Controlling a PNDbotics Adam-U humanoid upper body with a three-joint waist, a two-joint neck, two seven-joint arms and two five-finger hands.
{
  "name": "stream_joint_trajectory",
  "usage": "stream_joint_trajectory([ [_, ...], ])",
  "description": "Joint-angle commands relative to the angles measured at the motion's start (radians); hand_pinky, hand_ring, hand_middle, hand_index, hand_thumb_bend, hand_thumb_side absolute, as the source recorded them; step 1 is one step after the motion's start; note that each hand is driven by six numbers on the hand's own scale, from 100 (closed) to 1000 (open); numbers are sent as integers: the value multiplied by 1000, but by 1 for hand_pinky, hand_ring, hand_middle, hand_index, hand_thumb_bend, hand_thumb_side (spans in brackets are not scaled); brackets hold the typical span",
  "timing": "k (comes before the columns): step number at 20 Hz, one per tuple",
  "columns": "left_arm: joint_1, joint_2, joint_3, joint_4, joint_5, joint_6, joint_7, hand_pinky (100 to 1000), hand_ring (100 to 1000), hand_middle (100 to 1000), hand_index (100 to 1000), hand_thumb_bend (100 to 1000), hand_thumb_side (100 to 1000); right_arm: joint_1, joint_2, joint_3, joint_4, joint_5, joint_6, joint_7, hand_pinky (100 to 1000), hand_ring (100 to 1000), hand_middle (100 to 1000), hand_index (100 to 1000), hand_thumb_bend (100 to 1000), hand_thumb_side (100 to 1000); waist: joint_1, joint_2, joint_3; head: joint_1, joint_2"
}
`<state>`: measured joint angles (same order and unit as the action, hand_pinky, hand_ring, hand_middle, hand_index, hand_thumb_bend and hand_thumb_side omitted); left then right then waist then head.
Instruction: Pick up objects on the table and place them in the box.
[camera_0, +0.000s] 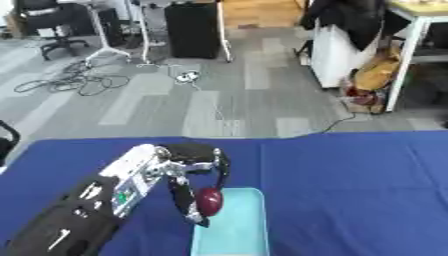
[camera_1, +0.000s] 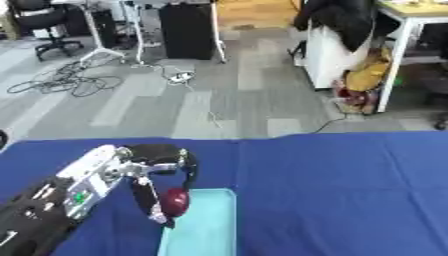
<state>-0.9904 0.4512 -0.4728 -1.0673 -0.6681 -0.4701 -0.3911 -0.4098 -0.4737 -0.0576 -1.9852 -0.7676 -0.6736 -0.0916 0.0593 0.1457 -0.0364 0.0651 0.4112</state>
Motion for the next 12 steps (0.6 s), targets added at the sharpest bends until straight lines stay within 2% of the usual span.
stream_joint_trajectory([
  [1,-30,5,7,11,-27,3,9,100,100,275,476,420,288,-22,-11,-3,-15,-8,8,0,130,264,259,517,100,757,0,-15,-2,16,-10],
  [2,-31,6,5,14,-47,5,0,100,287,523,664,487,482,-23,-11,-4,-15,-9,9,-1,130,264,259,517,100,757,1,-16,-2,17,-8],
  [3,-29,9,-1,16,-76,1,-22,254,577,755,874,502,658,-23,-12,-5,-15,-9,10,-2,130,264,260,517,100,756,2,-16,-2,16,-7],
  [4,-28,10,-5,17,-111,-9,-53,698,868,934,1000,485,817,-23,-12,-5,-15,-10,11,-4,130,263,259,518,100,755,2,-17,-2,15,-6],
  [5,-26,9,-5,15,-138,-26,-80,894,964,1000,1000,461,905,-22,-12,-6,-15,-11,12,-6,130,263,259,518,100,756,3,-17,-2,14,-6],
  [6,-24,8,-1,15,-154,-39,-96,1000,1000,1000,1000,451,997,-22,-13,-6,-15,-11,12,-7,130,263,259,518,100,755,2,-17,-2,13,-6],
  [9,-20,5,8,14,-147,-92,-117,1000,1000,1000,1000,432,1000,-20,-13,-8,-15,-10,11,-8,130,263,259,518,100,755,1,-17,1,7,-8],
  [11,-18,7,18,11,-134,-104,-108,1000,1000,1000,1000,419,1000,-18,-14,-8,-15,-8,9,-9,130,263,259,518,100,755,0,-17,3,6,-7],
  [12,-15,10,25,5,-122,-103,-89,1000,1000,1000,1000,370,1000,-17,-14,-9,-15,-8,9,-9,130,263,259,518,100,756,0,-17,4,6,-8],
])
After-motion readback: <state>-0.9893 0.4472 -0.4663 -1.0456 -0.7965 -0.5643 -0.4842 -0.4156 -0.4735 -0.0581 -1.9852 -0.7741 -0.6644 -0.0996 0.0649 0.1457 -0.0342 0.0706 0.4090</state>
